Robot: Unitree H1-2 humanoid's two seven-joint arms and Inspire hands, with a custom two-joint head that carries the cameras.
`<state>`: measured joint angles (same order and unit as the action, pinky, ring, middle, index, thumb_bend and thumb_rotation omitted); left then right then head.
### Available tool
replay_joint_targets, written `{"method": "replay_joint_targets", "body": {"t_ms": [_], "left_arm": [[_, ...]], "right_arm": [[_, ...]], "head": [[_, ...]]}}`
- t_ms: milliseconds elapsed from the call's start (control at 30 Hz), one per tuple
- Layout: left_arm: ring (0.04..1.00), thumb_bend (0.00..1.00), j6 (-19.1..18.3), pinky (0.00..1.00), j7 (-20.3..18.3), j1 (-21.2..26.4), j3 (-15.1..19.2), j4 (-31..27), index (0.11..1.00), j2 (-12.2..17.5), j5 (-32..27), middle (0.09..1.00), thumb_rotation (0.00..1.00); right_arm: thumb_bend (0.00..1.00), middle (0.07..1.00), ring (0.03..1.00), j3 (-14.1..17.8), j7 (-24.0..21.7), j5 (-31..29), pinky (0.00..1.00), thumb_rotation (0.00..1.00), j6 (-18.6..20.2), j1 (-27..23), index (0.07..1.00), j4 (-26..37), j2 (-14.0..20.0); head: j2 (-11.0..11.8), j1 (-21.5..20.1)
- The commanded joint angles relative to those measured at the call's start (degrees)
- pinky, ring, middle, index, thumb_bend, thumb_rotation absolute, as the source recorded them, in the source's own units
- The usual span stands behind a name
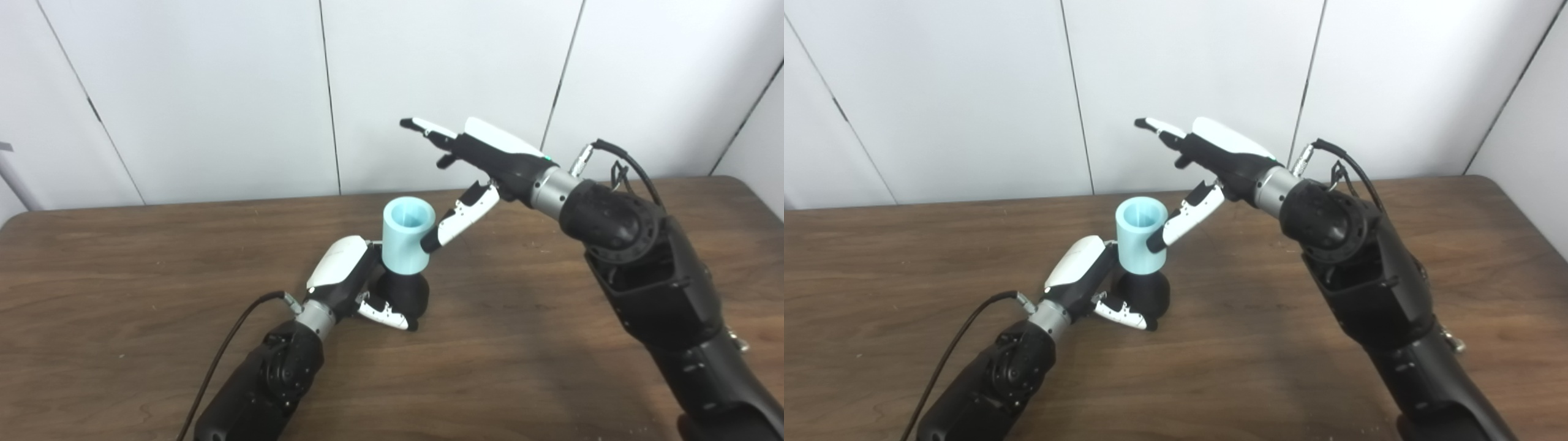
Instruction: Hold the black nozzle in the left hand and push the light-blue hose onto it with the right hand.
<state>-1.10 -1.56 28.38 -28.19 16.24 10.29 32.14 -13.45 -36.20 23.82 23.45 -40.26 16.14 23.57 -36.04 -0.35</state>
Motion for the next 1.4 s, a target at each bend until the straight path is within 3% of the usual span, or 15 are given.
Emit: {"method": "replay_joint_targets", "body": {"t_ms": [0, 33, 100, 300, 600, 1367], "left_arm": [[0.590, 0.53, -1.27, 0.88, -4.33, -1.50, -1.61, 2.65, 0.487, 0.44, 1.24, 0.480, 0.00], [0.590, 0.53, -1.27, 0.88, -4.36, -1.47, -1.60, 2.60, 0.487, 0.46, 1.23, 0.480, 0.00], [0.589, 0.53, -1.18, 0.88, -4.34, -1.41, -1.57, 2.60, 0.490, 0.51, 1.21, 0.476, 0.00], [0.587, 0.53, -0.93, 0.88, -4.04, -1.52, -1.49, 2.74, 0.491, 0.59, 1.21, 0.473, 0.00], [0.591, 0.53, -0.75, 0.87, -4.08, -1.85, -1.37, 2.96, 0.488, 0.61, 0.92, 0.479, 0.00], [0.607, 0.52, -1.05, 0.86, -3.97, -1.90, -1.16, 3.28, 0.484, 1.03, 1.05, 0.487, 0.00]], "right_arm": [[0.95, 1.000, 1.000, -0.18, -0.09, -1.65, 0.99, 0.57, -4.46, -1.57, 1.000, 1.53, 2.02], [0.93, 1.000, 1.000, -0.71, -0.40, -1.73, 1.00, 0.62, -5.81, -1.52, 1.000, 1.58, 2.66], [0.86, 1.000, 1.000, -1.77, -0.91, -1.33, 1.00, 0.82, -7.60, -1.60, 1.000, 1.84, 3.85], [0.87, 1.000, 1.000, -3.91, -1.33, 0.45, 1.00, 0.98, -11.34, -1.30, 1.000, 2.16, 5.42], [0.90, 1.000, 1.000, -5.39, -2.46, 1.93, 1.00, 1.00, -12.45, -0.97, 1.000, 1.83, 5.88], [0.91, 1.000, 1.000, -3.57, -3.83, -0.15, 1.00, 1.00, -13.38, 2.40, 1.000, 4.87, 7.69]], "head": [[-0.09, -0.08], [-0.09, 0.02], [-0.09, 0.02], [-0.07, -0.07], [-0.23, -0.26], [-1.06, 0.14]]}}
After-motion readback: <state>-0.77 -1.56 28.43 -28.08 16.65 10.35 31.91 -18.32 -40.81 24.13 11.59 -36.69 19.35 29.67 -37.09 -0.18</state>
